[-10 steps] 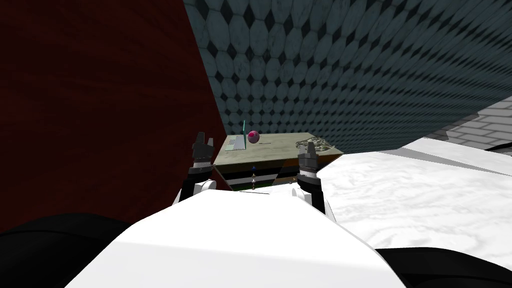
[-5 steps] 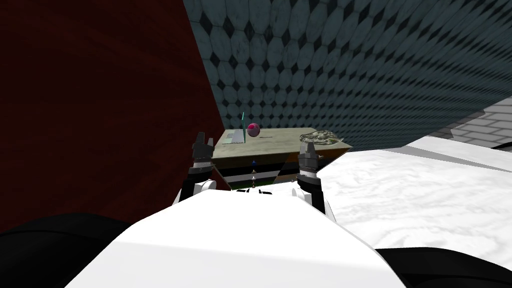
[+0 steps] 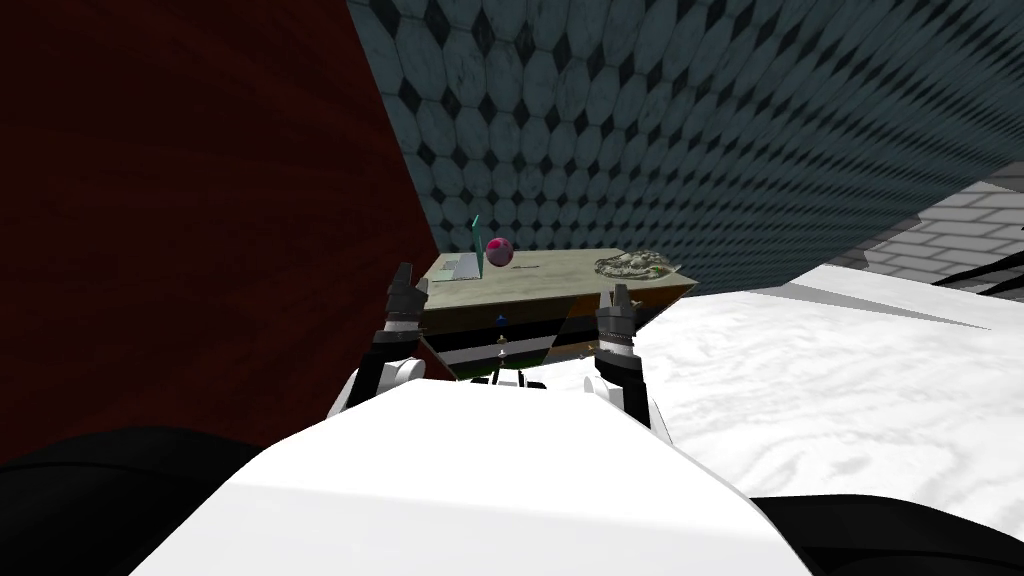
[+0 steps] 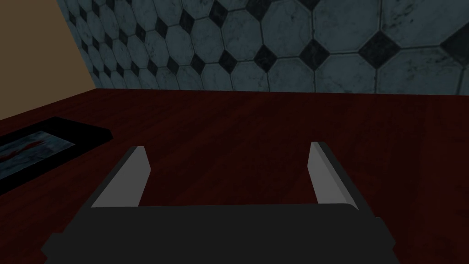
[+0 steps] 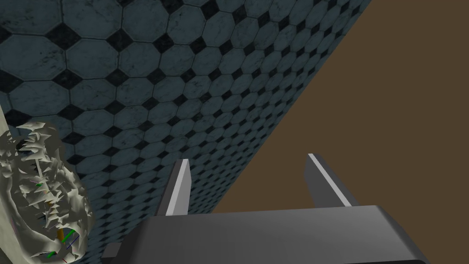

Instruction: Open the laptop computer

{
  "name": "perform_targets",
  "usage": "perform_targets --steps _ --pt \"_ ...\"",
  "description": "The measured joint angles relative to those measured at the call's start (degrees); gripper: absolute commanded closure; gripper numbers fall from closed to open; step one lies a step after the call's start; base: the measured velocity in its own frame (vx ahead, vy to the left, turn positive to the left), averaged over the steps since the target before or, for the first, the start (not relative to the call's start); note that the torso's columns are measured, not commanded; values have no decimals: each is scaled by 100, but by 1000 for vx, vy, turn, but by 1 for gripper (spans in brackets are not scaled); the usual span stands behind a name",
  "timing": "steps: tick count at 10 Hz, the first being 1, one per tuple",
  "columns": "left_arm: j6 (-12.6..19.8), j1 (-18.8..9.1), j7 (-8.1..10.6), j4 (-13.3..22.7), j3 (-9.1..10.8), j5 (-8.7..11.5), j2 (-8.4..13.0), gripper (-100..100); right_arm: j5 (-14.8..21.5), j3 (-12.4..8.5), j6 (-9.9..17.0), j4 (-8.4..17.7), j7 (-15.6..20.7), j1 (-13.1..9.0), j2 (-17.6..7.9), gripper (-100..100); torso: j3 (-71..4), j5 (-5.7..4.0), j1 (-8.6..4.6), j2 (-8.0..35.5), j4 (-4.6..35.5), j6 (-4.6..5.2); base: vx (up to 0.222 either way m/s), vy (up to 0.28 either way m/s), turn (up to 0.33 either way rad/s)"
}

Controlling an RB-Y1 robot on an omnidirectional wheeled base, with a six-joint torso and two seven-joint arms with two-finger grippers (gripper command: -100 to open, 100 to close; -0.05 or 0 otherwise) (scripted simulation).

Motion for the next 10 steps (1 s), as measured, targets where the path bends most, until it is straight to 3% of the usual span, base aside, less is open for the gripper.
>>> perform_targets --steps 4,10 --pt "627 -222 -31 38 407 33 342 -100 0 0 0 0 0 0 0 0 -3 1 1 -2 1 1 4 -50 -84" --pt "1482 -397 -86 51 902 55 679 -100 0 0 0 0 0 0 0 0 -1 1 2 1 2 1 4 -54 -106"
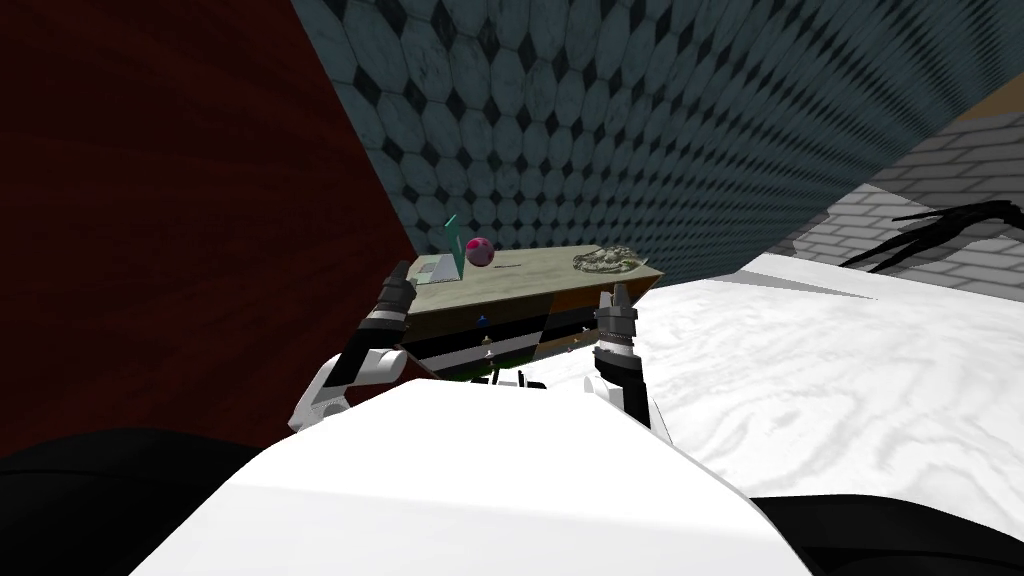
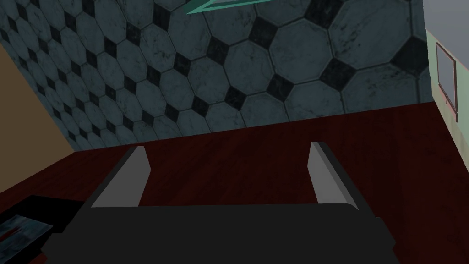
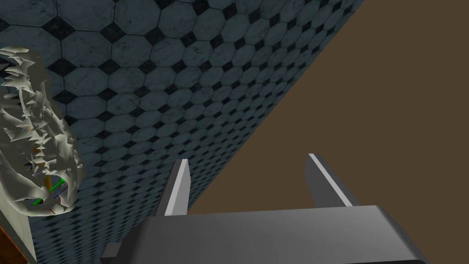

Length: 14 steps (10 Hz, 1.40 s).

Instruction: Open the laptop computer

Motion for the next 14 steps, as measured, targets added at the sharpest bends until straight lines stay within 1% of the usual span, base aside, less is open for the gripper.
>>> perform_targets --steps 1,2,5,6,7,8,9,10,11,14 --pt "139 -14 1 41 178 28 126 -100 0 0 0 0 0 0 0 0 -2 -3 -10 -3 -1 0 11 -76 -60" --pt "295 -90 -17 83 239 17 158 -100 0 0 0 0 0 1 0 0 -2 -2 -2 -3 -1 -3 15 -70 -115" --pt "783 -257 -69 111 525 13 323 -100 0 0 0 0 0 0 0 0 2 3 8 3 1 -1 4 -45 -81" --pt "902 -241 -79 129 584 18 355 -100 0 -1 0 0 0 1 0 0 2 2 7 3 1 -3 8 -56 -142" --pt "1056 -329 -73 170 732 48 471 -100 0 0 0 0 0 0 0 0 -1 -1 -1 -1 0 1 9 -46 -64" --pt "1211 -353 -82 170 788 44 494 -100 0 -1 0 0 0 1 0 0 -1 0 2 -1 -1 -3 3 -57 -110" --pt "1371 -411 -103 174 890 38 547 -100 0 0 0 0 0 0 0 0 0 -1 -1 1 0 0 7 -52 -63" --pt "1509 -413 -103 182 968 58 600 -100 0 0 0 0 0 1 0 0 1 0 3 0 0 -3 14 -59 -120" --pt "1643 -481 -101 230 1091 80 696 -100 0 0 0 0 0 0 0 0 -1 0 2 -2 -1 0 14 -45 -62" --pt "2165 -594 -109 176 1334 109 849 -100 0 -1 0 0 0 1 0 0 0 1 6 0 0 -2 15 -47 -99"
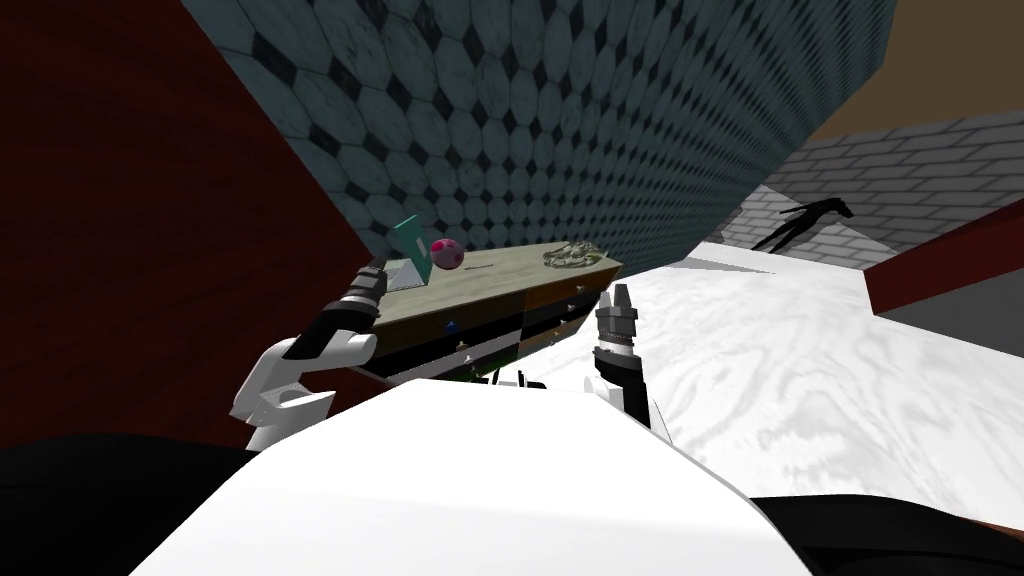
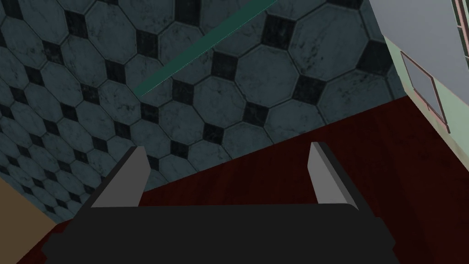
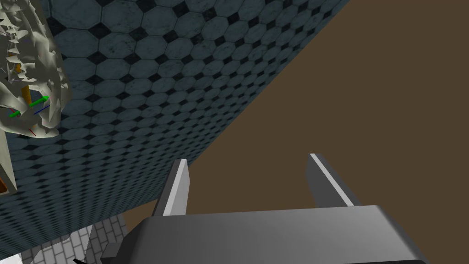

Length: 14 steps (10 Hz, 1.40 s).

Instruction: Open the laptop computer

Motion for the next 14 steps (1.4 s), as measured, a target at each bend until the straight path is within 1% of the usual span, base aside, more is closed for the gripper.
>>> perform_targets --steps 1,2,3,4,5,6,8,10,12,14 --pt "174 -48 7 29 119 33 97 -100 0 0 0 0 0 0 0 0 0 -1 -4 0 0 2 9 -40 -46" --pt "310 -73 7 36 177 42 135 -100 0 0 0 0 0 0 0 0 1 0 -1 2 1 -1 16 -50 -65" --pt "496 -112 10 12 279 62 206 -100 0 0 0 0 0 0 0 0 0 -1 -5 0 0 1 22 -55 -158" --pt "605 -114 11 59 405 96 286 -100 0 0 0 0 0 0 0 0 -1 -1 -5 -2 -1 2 17 -39 -62" --pt "751 -179 17 86 472 116 360 -100 0 0 0 0 0 0 0 0 -1 0 0 -1 0 -1 6 -23 10" --pt "865 -213 21 88 493 121 387 -100 0 0 0 0 0 0 0 0 2 2 5 3 1 -1 9 -33 -89" --pt "1188 -324 51 109 688 192 584 -100 0 0 0 0 0 0 0 0 -2 -2 -7 -2 0 1 19 -40 -80" --pt "1487 -419 78 160 811 243 730 -100 0 0 0 0 0 0 0 0 0 0 -1 0 0 1 15 -38 -71" --pt "1758 -476 120 174 953 317 877 -100 0 0 0 0 0 0 0 0 0 0 -1 1 0 0 16 -29 -52" --pt "2042 -530 187 218 1136 469 1104 -100 0 0 0 0 0 0 0 0 -1 0 -1 -2 0 1 23 -23 -55"
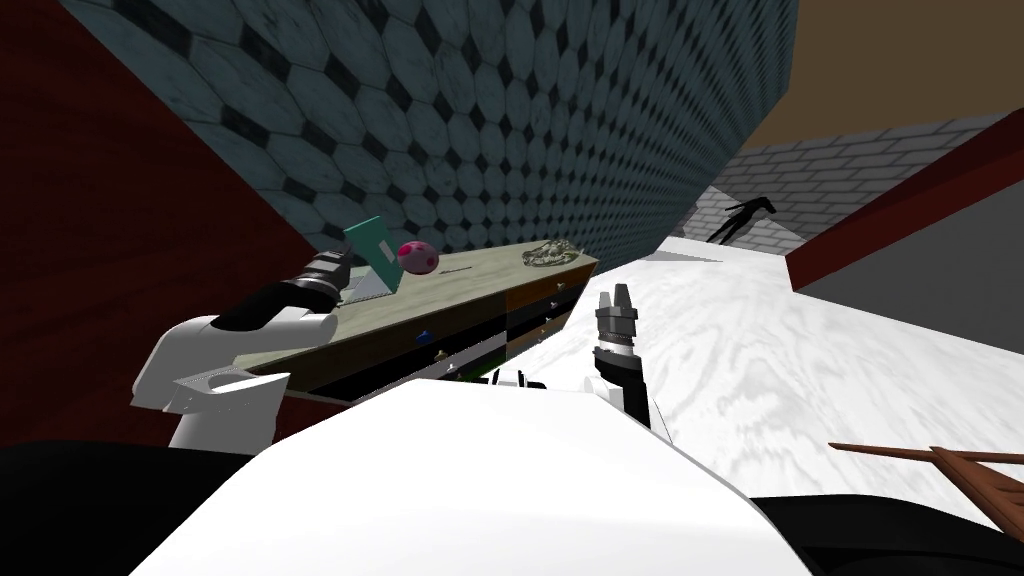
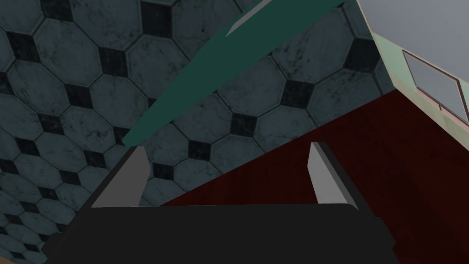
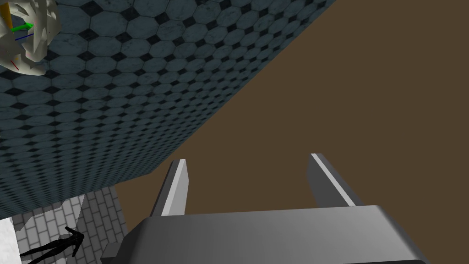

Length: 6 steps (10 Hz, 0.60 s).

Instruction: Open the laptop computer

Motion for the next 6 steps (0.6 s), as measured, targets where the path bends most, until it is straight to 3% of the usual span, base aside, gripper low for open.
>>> perform_targets --steps 2,6 --pt "238 -68 51 -8 81 54 110 -100 0 0 0 0 0 0 0 0 2 0 -1 4 1 0 16 -22 -52" --pt "875 -216 242 7 376 362 544 -100 0 0 0 0 0 0 0 0 1 0 1 1 0 -1 23 -15 -52"
